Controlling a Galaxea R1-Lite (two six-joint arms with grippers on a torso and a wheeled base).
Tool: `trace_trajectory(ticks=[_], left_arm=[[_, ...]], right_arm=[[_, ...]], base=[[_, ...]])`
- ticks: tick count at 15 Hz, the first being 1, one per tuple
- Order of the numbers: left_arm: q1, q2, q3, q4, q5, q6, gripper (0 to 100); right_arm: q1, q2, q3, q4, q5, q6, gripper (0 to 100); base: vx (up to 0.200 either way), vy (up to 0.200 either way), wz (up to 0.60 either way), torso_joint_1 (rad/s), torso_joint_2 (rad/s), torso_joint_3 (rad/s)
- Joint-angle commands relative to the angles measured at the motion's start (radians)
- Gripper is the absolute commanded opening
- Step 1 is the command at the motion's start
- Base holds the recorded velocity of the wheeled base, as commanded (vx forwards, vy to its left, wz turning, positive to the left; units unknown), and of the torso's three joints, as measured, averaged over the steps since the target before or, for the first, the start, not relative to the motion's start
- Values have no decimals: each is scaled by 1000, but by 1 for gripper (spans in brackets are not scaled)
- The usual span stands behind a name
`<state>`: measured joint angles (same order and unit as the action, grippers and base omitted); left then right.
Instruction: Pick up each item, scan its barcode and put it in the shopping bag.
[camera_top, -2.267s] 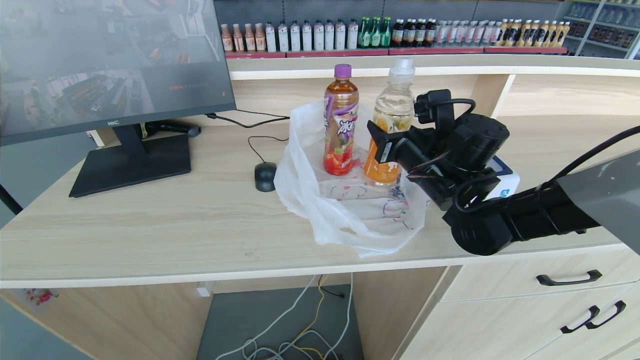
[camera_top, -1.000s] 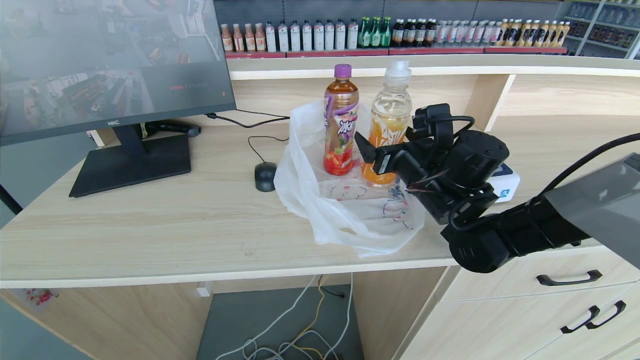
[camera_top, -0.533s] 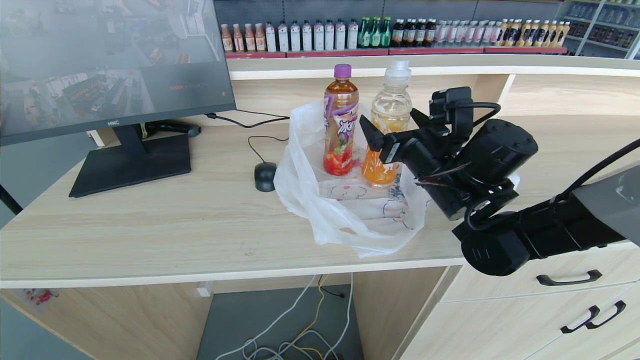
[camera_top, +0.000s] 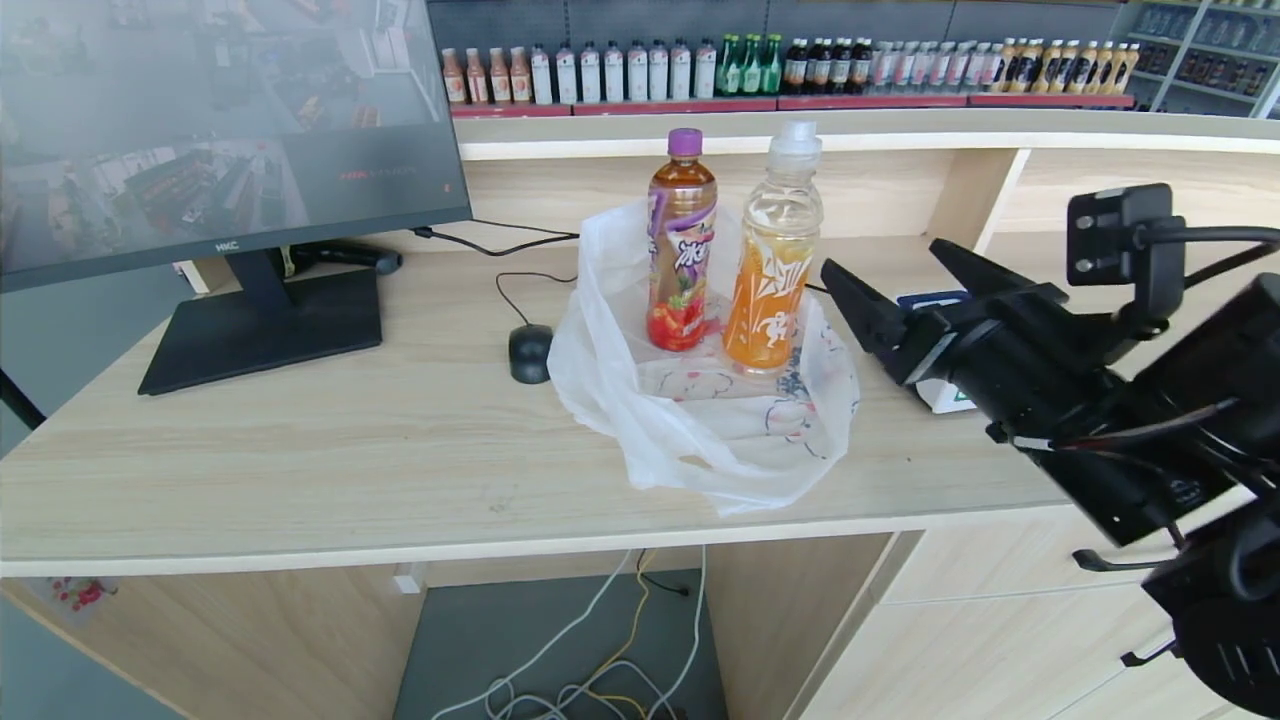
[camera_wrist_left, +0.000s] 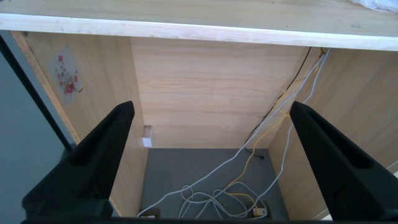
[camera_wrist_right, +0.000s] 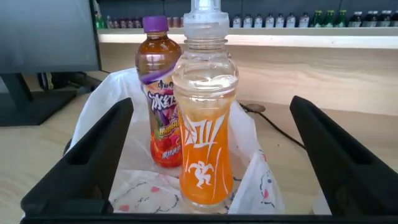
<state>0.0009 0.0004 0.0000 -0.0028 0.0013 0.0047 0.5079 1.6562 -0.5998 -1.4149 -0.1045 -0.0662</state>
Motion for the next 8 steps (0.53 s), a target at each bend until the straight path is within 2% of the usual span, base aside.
trace_trajectory(ticks=[1,3,7,8], left_arm=[[1,0,0,0,-1,0,100],[1,0,0,0,0,0,100],[1,0,0,0,0,0,100],[1,0,0,0,0,0,100]], right_arm=[[-14,-227,222,-24,-1,20,100],[-43,-338,341,-21,11,19,100],[-42,-529,578,-10,25,22,100],[-42,-602,600,90,26,43,100]], base=[[0,0,0,0,0,0],[0,0,0,0,0,0],[0,0,0,0,0,0],[0,0,0,0,0,0]])
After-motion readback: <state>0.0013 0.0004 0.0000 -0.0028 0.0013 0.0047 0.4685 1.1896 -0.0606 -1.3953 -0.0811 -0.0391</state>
